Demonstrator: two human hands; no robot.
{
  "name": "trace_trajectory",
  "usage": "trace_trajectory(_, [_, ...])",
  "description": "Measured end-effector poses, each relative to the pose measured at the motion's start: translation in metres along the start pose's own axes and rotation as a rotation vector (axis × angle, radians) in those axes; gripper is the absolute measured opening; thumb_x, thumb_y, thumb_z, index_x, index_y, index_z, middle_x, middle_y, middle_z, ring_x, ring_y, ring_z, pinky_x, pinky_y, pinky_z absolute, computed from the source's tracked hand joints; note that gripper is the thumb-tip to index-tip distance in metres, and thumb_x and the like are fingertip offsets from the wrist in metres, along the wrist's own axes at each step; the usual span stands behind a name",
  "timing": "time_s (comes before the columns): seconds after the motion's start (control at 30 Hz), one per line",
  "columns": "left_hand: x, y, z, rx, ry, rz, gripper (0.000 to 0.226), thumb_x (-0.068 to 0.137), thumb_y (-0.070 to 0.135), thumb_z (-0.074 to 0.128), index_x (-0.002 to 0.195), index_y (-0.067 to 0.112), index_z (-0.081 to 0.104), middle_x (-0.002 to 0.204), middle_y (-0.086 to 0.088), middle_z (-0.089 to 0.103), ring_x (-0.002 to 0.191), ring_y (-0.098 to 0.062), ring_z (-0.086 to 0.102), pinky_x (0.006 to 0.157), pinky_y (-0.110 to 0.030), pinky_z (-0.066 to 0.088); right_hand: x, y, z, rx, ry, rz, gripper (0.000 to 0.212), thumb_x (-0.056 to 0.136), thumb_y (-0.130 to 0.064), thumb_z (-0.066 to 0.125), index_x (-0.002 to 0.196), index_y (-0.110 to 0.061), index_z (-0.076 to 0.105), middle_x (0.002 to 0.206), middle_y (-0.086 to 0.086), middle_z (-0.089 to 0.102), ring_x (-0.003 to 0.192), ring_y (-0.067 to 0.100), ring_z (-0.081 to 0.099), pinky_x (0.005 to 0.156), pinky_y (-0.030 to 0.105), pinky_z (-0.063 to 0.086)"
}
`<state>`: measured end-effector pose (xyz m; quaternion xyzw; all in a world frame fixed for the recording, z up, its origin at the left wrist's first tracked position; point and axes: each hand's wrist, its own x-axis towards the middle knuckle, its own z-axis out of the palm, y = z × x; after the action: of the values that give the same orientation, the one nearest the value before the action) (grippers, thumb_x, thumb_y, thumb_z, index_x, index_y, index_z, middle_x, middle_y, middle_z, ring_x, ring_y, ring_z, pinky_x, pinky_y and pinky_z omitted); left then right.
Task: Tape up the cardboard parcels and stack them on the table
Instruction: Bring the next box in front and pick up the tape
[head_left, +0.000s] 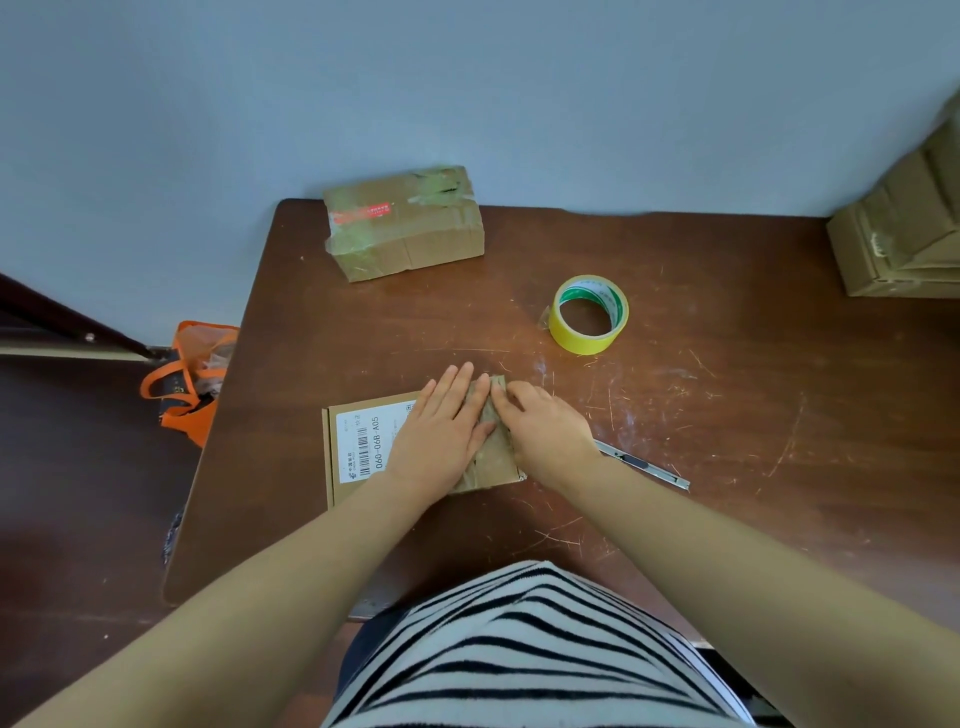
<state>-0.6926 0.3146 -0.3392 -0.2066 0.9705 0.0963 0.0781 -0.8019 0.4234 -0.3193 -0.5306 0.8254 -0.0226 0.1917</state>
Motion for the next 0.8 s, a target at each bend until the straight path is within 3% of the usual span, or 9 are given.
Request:
trace_trajectory(0.27, [-0.008,-0.001,0.005,0.004,0.032,0.067,0.055,0.101,0.047,0.012,0.142,0.023,-0.017,0.149,0.008,-0.023,0.136,-0.006,-0.025,0.108,-0.023,-0.025,0.001,0.002,0.005,0.003,0.001,0.01,0.064,0.094,-0.02,0.049,0.151,-0.018,0.02,0.142,0.004,0.033,0.128,0.023,0.036,0.101,0.033,0.036])
trace_trajectory(0.37, [-0.009,-0.001,0.007,0.028,0.031,0.067,0.056,0.1,0.048,0.012,0.141,0.022,-0.017,0.153,0.006,-0.019,0.142,-0.009,-0.018,0.109,-0.024,-0.023,0.003,0.009,-0.002,0.185,-0.028,0.033,0.056,0.092,-0.015,0.047,0.146,-0.025,0.035,0.141,0.0,0.039,0.126,0.021,0.042,0.095,0.033,0.044])
trace_trajectory(0.43, [-0.007,-0.001,0.007,0.049,0.033,0.08,0.059,0.099,0.048,0.012,0.144,0.021,-0.015,0.157,0.004,-0.013,0.146,-0.013,-0.011,0.109,-0.024,-0.022,0.006,0.019,-0.011,0.384,0.081,0.075,0.05,0.089,-0.005,0.044,0.135,-0.023,0.053,0.135,0.001,0.05,0.121,0.021,0.049,0.093,0.032,0.046])
trace_trajectory(0.5, [-0.007,-0.001,0.006,0.046,0.026,0.08,0.06,0.1,0.048,0.014,0.148,0.02,-0.009,0.159,0.004,-0.009,0.147,-0.013,-0.009,0.108,-0.023,-0.025,0.011,0.032,-0.02,0.483,0.263,0.194,0.047,0.087,0.0,0.044,0.128,-0.018,0.059,0.129,0.002,0.057,0.116,0.022,0.053,0.089,0.031,0.046])
trace_trajectory(0.57, [-0.008,0.0,0.005,-0.003,0.024,0.063,0.061,0.101,0.047,0.02,0.151,0.019,0.0,0.159,0.005,-0.005,0.146,-0.01,-0.009,0.108,-0.02,-0.026,0.019,0.046,-0.027,0.437,0.368,0.337,0.046,0.088,0.0,0.045,0.13,-0.015,0.056,0.131,0.005,0.055,0.118,0.025,0.05,0.091,0.034,0.044])
trace_trajectory(0.63, [-0.008,-0.002,0.004,-0.041,0.038,0.065,0.061,0.101,0.047,0.023,0.15,0.02,-0.001,0.157,0.006,-0.006,0.143,-0.007,-0.011,0.107,-0.018,-0.026,0.03,0.06,-0.033,0.279,0.357,0.426,0.048,0.091,-0.004,0.049,0.137,-0.012,0.047,0.139,0.008,0.048,0.126,0.028,0.043,0.103,0.039,0.036])
trace_trajectory(0.73, [-0.008,-0.002,0.008,-0.031,0.049,0.095,0.058,0.101,0.046,0.019,0.146,0.024,-0.009,0.157,0.006,-0.009,0.146,-0.012,-0.008,0.107,-0.02,-0.027,0.041,0.079,-0.036,0.062,0.183,0.458,0.049,0.095,-0.017,0.051,0.143,-0.014,0.037,0.146,0.007,0.04,0.137,0.026,0.029,0.115,0.039,0.015])
trace_trajectory(0.8, [-0.008,-0.003,0.008,-0.032,0.039,0.093,0.057,0.101,0.046,0.018,0.147,0.024,-0.008,0.158,0.006,-0.009,0.147,-0.013,-0.008,0.107,-0.02,-0.027,0.046,0.084,-0.034,-0.05,0.061,0.431,0.039,0.097,-0.022,0.049,0.135,-0.016,0.045,0.137,0.007,0.048,0.136,0.025,0.031,0.118,0.04,0.005])
